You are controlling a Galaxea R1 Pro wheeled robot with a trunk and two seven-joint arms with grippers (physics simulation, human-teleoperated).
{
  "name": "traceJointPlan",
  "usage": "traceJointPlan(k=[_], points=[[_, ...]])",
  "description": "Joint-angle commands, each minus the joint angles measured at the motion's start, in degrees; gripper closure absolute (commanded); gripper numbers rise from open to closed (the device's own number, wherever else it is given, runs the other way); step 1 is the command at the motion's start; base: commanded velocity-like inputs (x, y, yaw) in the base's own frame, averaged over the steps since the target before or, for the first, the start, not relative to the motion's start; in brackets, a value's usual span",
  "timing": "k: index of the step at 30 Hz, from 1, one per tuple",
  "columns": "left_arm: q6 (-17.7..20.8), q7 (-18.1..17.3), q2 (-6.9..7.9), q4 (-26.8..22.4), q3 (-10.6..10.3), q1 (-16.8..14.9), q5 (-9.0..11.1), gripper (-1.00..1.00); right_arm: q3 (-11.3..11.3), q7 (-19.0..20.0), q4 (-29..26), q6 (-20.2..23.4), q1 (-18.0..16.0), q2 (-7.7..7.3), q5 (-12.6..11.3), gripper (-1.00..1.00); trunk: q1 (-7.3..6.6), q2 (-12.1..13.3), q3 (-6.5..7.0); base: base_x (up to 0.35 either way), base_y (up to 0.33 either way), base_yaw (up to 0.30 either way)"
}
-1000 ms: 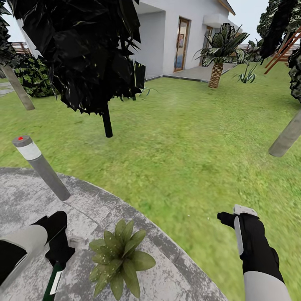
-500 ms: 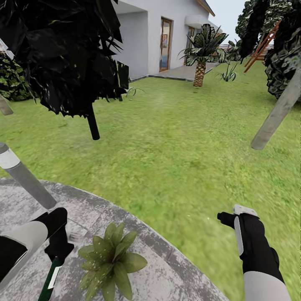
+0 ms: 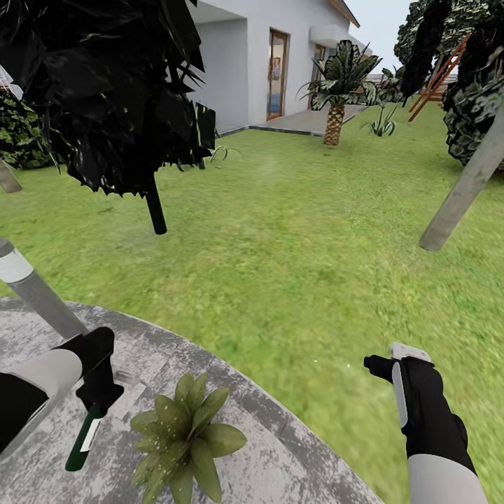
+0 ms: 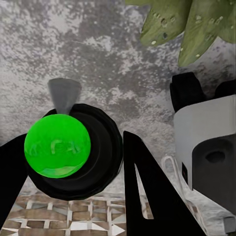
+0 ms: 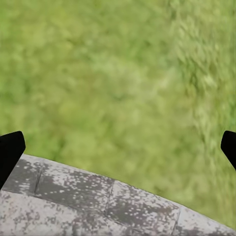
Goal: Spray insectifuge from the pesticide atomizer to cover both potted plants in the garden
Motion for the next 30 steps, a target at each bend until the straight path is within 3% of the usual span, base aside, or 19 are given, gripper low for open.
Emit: traceJointPlan(k=[1, 4, 9, 20, 30], points=[[0.3, -0.5, 0.00, -0.2, 0.1, 0.1, -0.6, 1.00, -0.1, 0.1, -0.1, 0.2, 0.0, 0.05, 0.3, -1.00, -0.01, 0.0, -0.05, 0.000, 0.000, 0.000], [0.3, -0.5, -0.10, -0.2, 0.2, 0.5, -0.6, 1.00, -0.1, 0.1, 0.0, 0.2, 0.0, 0.04, 0.3, -1.00, -0.01, 0.0, -0.05, 0.000, 0.000, 0.000], [0.1, -0.6, -0.20, -0.2, 0.7, 4.3, -0.5, 1.00, 0.0, 0.1, 0.0, 0.2, 0.0, 0.02, 0.3, -1.00, -0.01, 0.0, -0.05, 0.000, 0.000, 0.000], [0.1, -0.5, -0.20, -0.5, 0.8, 9.4, 0.1, 1.00, 0.0, 0.1, 0.0, 0.2, 0.0, 0.03, 0.3, -1.00, -0.01, 0.0, -0.07, 0.000, 0.000, 0.011], [0.1, -0.6, -0.24, -0.5, 0.9, 9.9, 0.3, 1.00, 0.0, 0.1, 0.6, 0.2, -0.1, 0.03, 0.6, -1.00, -0.01, 0.0, -0.20, -0.175, -0.138, 0.085]])
